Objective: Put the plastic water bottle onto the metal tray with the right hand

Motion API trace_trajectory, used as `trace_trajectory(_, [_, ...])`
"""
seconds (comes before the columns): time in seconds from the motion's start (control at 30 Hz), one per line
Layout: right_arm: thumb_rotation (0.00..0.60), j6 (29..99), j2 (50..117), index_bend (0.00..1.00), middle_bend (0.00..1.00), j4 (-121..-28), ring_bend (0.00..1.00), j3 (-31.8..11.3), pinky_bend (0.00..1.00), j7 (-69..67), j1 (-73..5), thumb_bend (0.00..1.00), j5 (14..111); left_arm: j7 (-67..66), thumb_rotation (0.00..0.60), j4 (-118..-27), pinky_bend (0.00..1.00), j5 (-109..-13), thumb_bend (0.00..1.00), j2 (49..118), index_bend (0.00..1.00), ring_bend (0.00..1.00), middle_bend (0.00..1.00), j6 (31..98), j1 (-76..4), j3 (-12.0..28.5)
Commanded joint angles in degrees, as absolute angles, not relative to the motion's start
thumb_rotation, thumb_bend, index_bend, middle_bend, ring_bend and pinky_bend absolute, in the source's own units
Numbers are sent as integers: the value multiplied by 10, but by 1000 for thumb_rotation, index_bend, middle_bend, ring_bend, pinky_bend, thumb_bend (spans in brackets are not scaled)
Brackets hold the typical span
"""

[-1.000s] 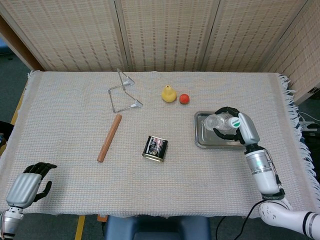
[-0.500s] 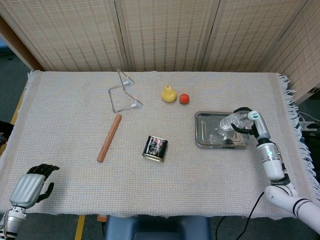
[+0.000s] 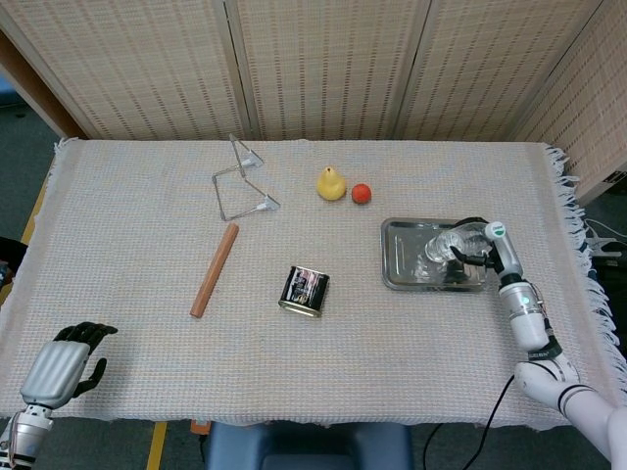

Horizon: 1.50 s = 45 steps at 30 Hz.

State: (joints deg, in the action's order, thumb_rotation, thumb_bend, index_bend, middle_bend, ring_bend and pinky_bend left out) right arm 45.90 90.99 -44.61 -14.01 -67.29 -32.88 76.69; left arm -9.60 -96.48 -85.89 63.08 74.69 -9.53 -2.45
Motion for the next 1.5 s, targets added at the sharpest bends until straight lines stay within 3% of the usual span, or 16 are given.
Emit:
trace_trajectory(0.03, [600, 467, 916, 632, 423, -433, 177, -125, 318, -697, -332, 105, 790, -96, 600, -965, 235, -859, 524, 631, 260, 186, 264, 747, -95, -25])
trace_trajectory(0.17, [600, 483, 917, 329, 222, -419, 5, -108, 215, -724, -333, 103, 816, -96, 600, -965, 235, -861, 525, 630, 260, 186, 264, 747, -96, -26])
trace_trajectory(0.3, [600, 496, 920, 86, 40, -406, 0, -97, 137, -735, -334, 102, 829, -97, 600, -965, 235, -862, 525, 631, 260, 186, 264, 747, -96, -27])
trace_trajectory(0.4, [600, 505, 920, 7, 1, -403, 0, -94, 117, -732, -334, 102, 831, -97, 600, -965, 235, -861, 525, 631, 260, 187, 264, 745, -96, -27])
trace_trajectory(0.73, [600, 563, 904, 0, 0, -426, 0, -88, 0, -642, -317, 101, 833, -95, 600, -965, 235, -859, 524, 630, 260, 188, 265, 745, -96, -26])
trace_trajectory(1.1, [600, 765, 844, 0, 0, -569, 0, -83, 0, -276, -215, 70, 830, -91, 600, -969, 235, -862, 525, 626, 260, 190, 265, 754, -93, -26])
trace_trajectory(1.23, [600, 780, 837, 0, 0, -589, 0, -81, 0, -237, -204, 69, 828, -91, 600, -969, 235, -863, 524, 625, 260, 190, 265, 756, -92, -26])
trace_trajectory(1.33, [600, 843, 830, 0, 0, -629, 0, -64, 0, -97, -160, 69, 831, -96, 600, -971, 235, -869, 525, 625, 260, 191, 270, 764, -90, -27])
trace_trajectory(1.5, [600, 863, 832, 0, 0, -660, 0, -63, 0, -3, -133, 70, 812, -102, 600, -970, 235, -868, 525, 627, 260, 191, 272, 765, -89, -26])
